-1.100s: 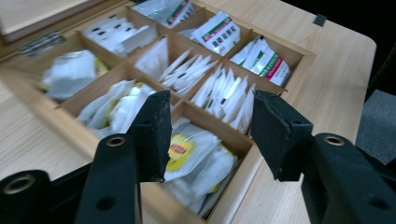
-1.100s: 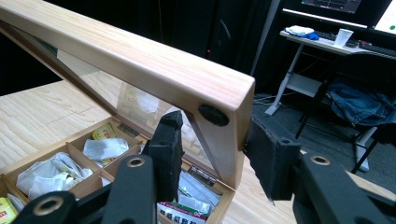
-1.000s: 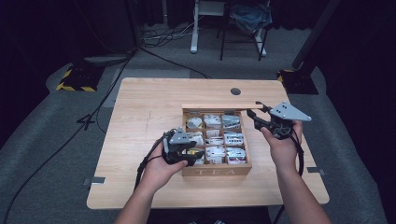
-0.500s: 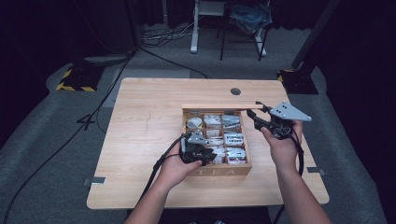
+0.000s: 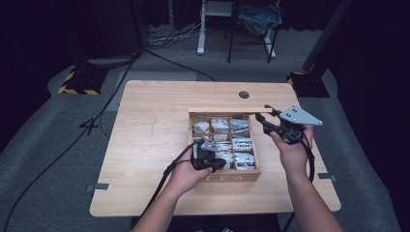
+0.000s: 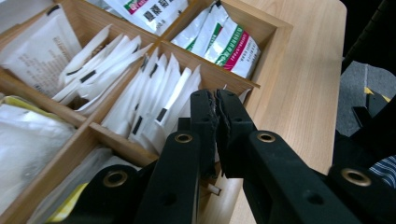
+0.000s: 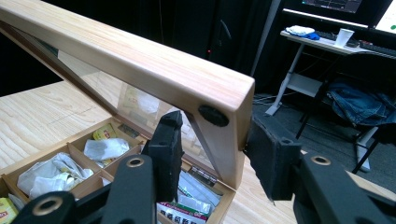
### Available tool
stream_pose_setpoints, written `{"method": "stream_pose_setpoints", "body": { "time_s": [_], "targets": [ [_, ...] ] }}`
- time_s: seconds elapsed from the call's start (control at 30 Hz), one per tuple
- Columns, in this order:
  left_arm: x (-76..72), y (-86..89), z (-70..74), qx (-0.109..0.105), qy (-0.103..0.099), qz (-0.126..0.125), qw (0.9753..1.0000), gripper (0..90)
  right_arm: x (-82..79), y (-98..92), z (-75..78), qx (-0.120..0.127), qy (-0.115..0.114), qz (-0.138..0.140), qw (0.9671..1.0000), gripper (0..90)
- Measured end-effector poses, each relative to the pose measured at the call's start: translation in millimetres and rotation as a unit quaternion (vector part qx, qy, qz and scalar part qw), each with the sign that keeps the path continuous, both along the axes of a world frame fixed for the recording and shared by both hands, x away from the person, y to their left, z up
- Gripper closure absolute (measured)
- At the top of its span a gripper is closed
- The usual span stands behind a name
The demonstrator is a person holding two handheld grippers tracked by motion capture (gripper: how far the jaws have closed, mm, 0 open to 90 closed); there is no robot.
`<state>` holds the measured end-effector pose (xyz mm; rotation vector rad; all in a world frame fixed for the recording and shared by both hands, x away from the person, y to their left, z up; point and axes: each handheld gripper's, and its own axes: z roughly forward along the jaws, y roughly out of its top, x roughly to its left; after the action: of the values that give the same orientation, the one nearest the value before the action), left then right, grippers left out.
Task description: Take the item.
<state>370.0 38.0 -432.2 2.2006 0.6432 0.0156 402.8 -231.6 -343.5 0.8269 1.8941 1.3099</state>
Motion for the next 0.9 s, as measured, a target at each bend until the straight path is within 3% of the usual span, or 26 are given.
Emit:
{"method": "stream_pose_setpoints", "body": {
  "time_s": [0.23, 0.47, 0.9],
  "targets": [
    [6.0, -5.1, -8.0, 0.014, 0.01, -0.002, 0.9998, 79.9, -0.1, 0.0, -0.3, 0.001, 0.001, 0.001, 1.0, 55.7],
    [8.8, -6.1, -10.5, 0.012, 0.022, -0.013, 0.9996, 89.2, 0.1, -0.2, -0.4, 0.002, 0.002, 0.001, 1.0, 55.6],
    [6.0, 3.5, 6.4, -0.023, -0.012, -0.003, 0.9996, 89.8, -0.2, -0.4, -0.6, 0.002, 0.002, 0.002, 1.0, 55.6]
  ]
}}
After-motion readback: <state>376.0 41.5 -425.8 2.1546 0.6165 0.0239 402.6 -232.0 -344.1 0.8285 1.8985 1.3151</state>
